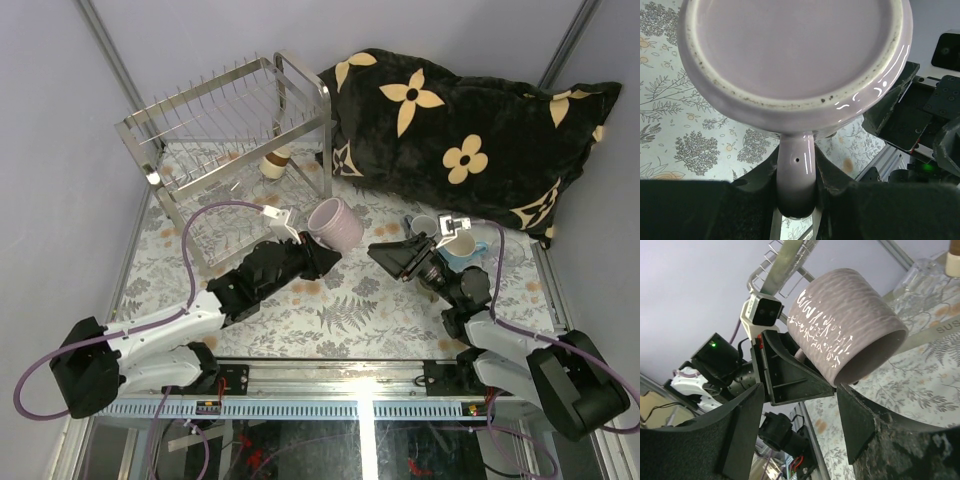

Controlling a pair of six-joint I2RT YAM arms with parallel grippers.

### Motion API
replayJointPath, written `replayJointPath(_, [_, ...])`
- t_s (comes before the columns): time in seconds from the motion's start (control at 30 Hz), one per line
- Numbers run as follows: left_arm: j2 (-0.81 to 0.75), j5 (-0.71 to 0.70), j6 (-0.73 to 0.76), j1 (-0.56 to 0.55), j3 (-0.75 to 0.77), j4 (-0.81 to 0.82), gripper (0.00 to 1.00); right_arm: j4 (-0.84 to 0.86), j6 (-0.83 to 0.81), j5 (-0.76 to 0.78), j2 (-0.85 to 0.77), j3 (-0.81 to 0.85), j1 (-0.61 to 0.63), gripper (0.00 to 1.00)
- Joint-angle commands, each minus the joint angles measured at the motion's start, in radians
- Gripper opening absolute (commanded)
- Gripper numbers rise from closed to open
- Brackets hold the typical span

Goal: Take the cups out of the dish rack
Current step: Place the cup at the center of the board.

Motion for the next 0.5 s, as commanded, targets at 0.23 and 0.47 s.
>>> replayJointPath(0.23, [0.016, 0.054, -0.039, -0.013, 0.035, 0.241, 0.00, 0.313, 0.131, -0.035, 0.146, 0.059, 0.002, 0.67])
replayJointPath(0.47, [0.010, 0.059, -0.032, -0.017, 0.052, 0.234, 0.00, 0.345, 0.151, -0.046, 0.216, 0.091, 0.001, 0.67])
